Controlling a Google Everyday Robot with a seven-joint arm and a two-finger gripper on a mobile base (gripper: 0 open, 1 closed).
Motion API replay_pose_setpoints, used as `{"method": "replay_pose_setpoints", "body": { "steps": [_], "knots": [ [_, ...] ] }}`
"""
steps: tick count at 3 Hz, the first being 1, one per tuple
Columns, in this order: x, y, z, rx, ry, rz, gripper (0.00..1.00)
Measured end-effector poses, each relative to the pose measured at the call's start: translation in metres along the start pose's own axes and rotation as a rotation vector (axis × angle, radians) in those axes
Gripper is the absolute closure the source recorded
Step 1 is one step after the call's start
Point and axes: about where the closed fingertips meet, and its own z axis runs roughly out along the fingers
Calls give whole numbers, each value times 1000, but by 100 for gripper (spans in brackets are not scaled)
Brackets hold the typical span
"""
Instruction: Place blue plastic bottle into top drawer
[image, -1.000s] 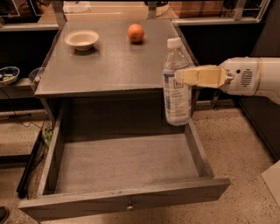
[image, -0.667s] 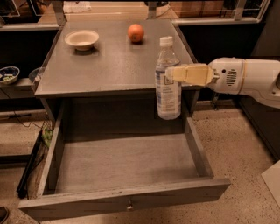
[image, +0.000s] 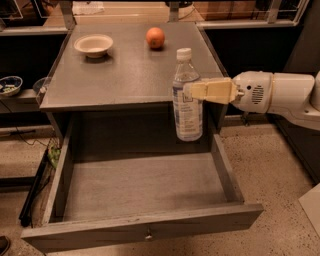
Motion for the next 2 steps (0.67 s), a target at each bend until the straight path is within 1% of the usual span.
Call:
{"method": "replay_pose_setpoints", "body": {
  "steps": [1, 2],
  "knots": [
    [14, 4, 8, -11, 36, 10, 100],
    [42, 7, 19, -20, 96, 19, 100]
  ]
}}
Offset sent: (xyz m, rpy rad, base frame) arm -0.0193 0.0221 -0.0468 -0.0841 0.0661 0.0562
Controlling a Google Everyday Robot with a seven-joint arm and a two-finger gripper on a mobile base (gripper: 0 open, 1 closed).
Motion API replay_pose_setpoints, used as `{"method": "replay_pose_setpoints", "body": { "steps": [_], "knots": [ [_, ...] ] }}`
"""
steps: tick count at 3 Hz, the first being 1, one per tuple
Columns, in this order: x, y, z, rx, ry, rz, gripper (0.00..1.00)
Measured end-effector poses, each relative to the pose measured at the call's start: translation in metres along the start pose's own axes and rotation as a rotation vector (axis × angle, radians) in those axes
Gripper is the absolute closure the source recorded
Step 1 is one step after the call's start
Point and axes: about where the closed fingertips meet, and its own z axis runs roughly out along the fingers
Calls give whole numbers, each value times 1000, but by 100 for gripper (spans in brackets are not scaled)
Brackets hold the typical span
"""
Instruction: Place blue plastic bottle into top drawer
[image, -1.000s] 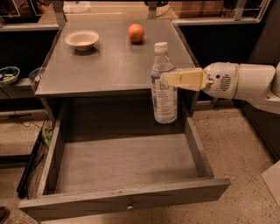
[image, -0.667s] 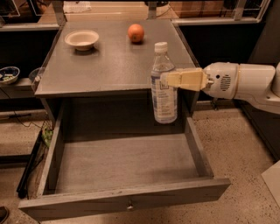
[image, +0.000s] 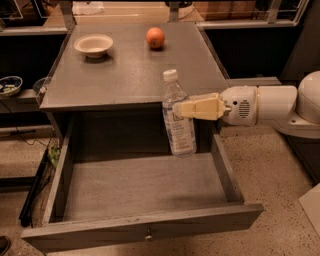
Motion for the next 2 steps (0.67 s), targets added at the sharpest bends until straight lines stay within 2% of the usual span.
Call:
{"method": "replay_pose_setpoints", "body": {
  "steps": [2],
  "knots": [
    [9, 0, 8, 17, 0, 18, 100]
  ]
}}
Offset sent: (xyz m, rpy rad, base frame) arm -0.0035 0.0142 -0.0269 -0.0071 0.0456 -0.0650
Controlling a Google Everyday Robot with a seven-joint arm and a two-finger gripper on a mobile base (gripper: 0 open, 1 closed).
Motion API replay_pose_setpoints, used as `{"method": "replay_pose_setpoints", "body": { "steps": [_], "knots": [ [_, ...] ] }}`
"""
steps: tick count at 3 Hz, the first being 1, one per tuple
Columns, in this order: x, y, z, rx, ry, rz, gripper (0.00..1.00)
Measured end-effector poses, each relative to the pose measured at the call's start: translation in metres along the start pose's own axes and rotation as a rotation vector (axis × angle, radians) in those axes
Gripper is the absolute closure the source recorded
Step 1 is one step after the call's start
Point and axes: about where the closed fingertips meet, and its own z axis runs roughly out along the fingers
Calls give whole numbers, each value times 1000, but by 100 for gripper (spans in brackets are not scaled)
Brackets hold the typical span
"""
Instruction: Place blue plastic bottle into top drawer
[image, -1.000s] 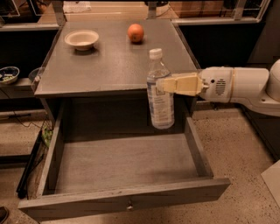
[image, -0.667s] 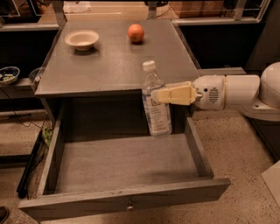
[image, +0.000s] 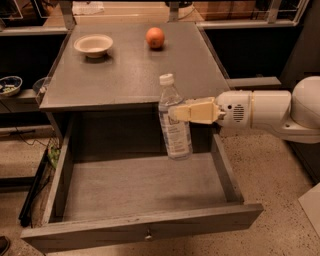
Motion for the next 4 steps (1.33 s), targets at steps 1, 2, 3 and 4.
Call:
{"method": "replay_pose_setpoints", "body": {
  "steps": [1, 2, 3, 4],
  "knots": [
    [10, -7, 15, 32, -23, 21, 100],
    [14, -18, 23, 73, -70, 31, 100],
    [14, -18, 23, 73, -70, 31, 100],
    [22, -20, 31, 86, -85, 48, 100]
  ]
}}
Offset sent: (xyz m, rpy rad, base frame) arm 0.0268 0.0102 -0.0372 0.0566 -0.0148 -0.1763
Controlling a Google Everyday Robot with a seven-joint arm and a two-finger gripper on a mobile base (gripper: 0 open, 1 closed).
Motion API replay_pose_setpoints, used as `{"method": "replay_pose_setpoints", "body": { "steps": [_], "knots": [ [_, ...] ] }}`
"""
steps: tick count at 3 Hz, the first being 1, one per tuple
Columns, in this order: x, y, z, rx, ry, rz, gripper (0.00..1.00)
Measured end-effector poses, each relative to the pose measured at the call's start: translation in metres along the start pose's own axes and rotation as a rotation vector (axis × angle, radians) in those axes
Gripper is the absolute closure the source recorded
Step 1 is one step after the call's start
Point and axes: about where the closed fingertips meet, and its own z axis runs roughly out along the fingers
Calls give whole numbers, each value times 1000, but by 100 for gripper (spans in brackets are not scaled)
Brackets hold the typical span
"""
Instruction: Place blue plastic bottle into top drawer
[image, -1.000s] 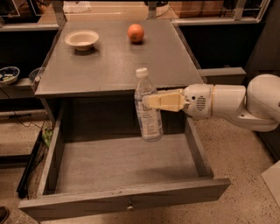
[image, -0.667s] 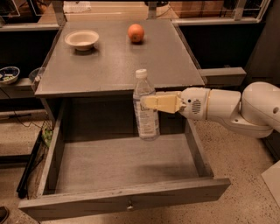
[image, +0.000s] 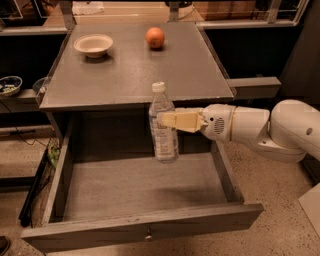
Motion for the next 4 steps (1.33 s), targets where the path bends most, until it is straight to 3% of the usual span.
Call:
{"method": "replay_pose_setpoints", "body": {
  "steps": [2, 3, 4],
  "knots": [
    [-1, -11, 29, 91, -146, 12, 100],
    [-1, -11, 29, 91, -146, 12, 100],
    [21, -14, 29, 133, -143, 29, 100]
  ]
}}
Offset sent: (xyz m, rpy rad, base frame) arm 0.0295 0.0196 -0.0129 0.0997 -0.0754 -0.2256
